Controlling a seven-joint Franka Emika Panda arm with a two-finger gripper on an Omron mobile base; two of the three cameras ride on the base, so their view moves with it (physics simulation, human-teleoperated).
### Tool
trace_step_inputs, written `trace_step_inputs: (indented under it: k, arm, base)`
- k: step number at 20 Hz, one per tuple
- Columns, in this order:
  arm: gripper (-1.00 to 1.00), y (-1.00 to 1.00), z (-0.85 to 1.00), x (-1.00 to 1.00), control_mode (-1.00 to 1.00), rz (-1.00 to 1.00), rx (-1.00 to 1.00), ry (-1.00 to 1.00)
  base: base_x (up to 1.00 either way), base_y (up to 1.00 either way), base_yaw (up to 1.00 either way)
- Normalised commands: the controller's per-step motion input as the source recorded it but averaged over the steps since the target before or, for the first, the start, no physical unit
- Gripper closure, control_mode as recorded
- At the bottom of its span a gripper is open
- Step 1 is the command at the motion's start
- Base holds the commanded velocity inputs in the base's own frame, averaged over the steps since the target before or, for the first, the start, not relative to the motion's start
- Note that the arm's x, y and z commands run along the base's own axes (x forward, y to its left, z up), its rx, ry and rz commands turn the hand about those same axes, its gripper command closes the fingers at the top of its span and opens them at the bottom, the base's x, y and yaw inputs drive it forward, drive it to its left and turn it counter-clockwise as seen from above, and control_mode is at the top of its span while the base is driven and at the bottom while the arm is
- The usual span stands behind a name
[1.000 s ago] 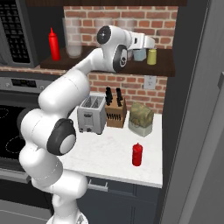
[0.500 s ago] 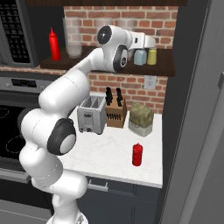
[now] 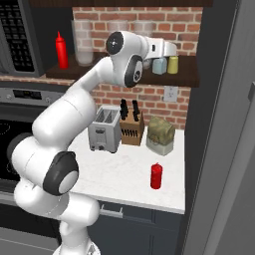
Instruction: Put the shaker and condiment bottle from the counter next to their counterparts in the cabinet.
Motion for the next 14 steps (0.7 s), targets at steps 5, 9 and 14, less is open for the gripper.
trace_step_inputs:
  k: [5,9,14]
  arm:
    - [-1.00,0.12,0.00,-0.86,-1.00,0.00,-0.02,-0.09]
    - [-1.00,0.31,-0.17,-0.86,-1.00,-0.10,0.00,-0.01]
    - [-1.00,0.48,-0.44,-0.69,-1.00,-0.29,0.00,0.00]
  base:
    - [0.00,0.00,0.00]
    - [0.00,0.00,0.00]
    - [0.00,0.00,0.00]
